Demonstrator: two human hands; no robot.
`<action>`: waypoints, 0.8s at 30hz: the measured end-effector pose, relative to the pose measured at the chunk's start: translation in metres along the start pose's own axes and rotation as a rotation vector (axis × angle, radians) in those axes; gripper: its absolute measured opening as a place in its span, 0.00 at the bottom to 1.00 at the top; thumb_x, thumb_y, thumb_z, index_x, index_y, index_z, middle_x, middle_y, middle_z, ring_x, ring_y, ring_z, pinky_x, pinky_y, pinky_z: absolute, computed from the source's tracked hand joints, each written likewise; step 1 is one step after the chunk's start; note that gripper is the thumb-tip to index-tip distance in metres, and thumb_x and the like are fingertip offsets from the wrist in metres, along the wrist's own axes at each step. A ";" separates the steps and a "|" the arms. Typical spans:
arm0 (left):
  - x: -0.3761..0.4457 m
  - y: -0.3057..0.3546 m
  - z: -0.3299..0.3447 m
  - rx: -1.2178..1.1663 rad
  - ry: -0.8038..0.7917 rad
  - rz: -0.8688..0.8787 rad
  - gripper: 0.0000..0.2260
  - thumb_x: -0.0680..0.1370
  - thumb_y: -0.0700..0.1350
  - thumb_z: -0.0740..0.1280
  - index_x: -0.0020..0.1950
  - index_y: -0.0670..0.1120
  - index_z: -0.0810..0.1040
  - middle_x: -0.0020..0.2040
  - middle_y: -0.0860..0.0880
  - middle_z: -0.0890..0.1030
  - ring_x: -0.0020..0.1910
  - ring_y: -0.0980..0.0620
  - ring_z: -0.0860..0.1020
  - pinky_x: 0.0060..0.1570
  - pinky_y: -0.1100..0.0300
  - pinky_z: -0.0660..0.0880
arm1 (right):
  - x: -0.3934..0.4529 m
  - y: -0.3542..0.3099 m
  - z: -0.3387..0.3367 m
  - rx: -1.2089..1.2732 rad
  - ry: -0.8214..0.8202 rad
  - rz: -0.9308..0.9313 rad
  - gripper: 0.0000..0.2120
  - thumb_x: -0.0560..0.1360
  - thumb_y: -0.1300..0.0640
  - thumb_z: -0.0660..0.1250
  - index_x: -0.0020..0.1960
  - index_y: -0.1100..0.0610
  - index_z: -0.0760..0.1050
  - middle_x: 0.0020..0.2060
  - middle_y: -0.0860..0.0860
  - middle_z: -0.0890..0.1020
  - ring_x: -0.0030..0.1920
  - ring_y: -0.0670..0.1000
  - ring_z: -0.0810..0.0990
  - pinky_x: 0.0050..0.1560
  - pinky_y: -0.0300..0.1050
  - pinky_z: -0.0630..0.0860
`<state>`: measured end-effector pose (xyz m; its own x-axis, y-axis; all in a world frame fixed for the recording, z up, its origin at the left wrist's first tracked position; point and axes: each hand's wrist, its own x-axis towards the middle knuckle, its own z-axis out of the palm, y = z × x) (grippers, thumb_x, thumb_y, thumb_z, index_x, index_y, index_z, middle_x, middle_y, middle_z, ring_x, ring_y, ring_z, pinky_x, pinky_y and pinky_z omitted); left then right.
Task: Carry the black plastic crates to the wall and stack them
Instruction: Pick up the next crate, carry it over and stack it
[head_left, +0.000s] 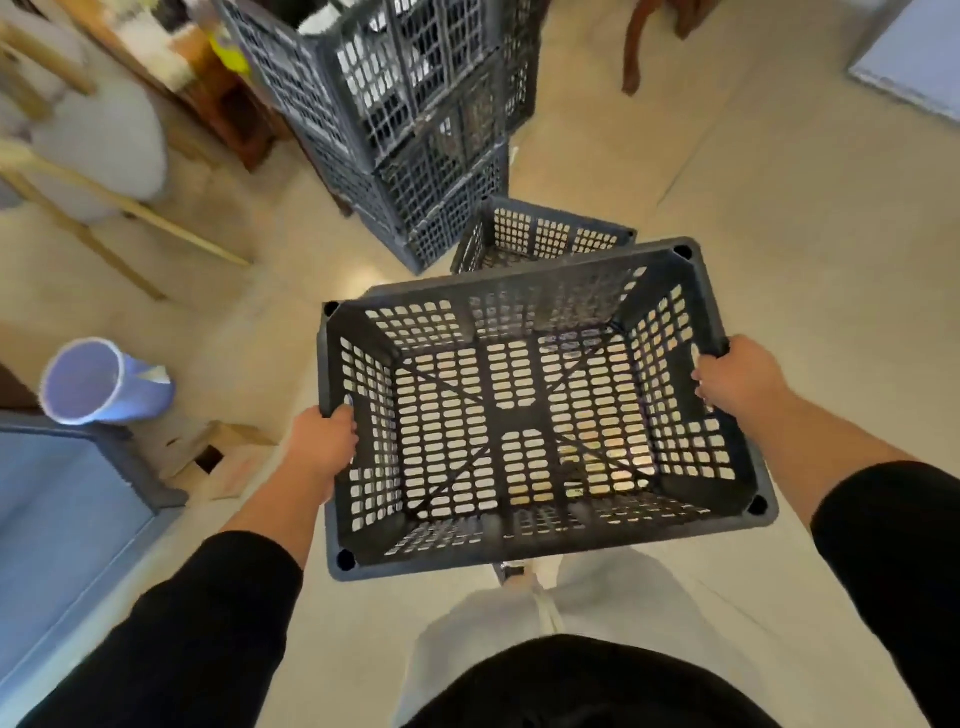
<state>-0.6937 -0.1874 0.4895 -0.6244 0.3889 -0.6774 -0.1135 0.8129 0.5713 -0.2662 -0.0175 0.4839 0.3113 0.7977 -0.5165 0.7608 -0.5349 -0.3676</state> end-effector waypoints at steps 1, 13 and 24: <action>-0.007 0.007 0.004 0.023 -0.021 0.024 0.09 0.86 0.45 0.62 0.52 0.40 0.76 0.38 0.45 0.76 0.33 0.49 0.73 0.38 0.56 0.74 | -0.006 0.010 -0.012 0.017 0.030 0.006 0.11 0.82 0.52 0.65 0.59 0.58 0.74 0.48 0.58 0.82 0.46 0.62 0.83 0.48 0.55 0.81; -0.104 0.132 0.162 0.334 -0.283 0.341 0.07 0.85 0.44 0.62 0.50 0.42 0.74 0.38 0.45 0.77 0.33 0.48 0.74 0.36 0.57 0.72 | -0.044 0.191 -0.152 0.312 0.261 0.237 0.11 0.80 0.54 0.65 0.58 0.60 0.76 0.47 0.60 0.82 0.46 0.64 0.83 0.50 0.58 0.82; -0.231 0.179 0.407 0.616 -0.497 0.595 0.09 0.85 0.46 0.63 0.51 0.42 0.76 0.38 0.43 0.78 0.35 0.44 0.75 0.40 0.49 0.73 | -0.061 0.387 -0.264 0.544 0.444 0.545 0.15 0.81 0.55 0.65 0.64 0.61 0.75 0.54 0.62 0.82 0.53 0.65 0.83 0.57 0.66 0.81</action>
<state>-0.2552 0.0450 0.5600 -0.0373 0.8304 -0.5559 0.6233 0.4542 0.6366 0.1598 -0.1998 0.5768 0.8292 0.3677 -0.4209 0.1015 -0.8397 -0.5335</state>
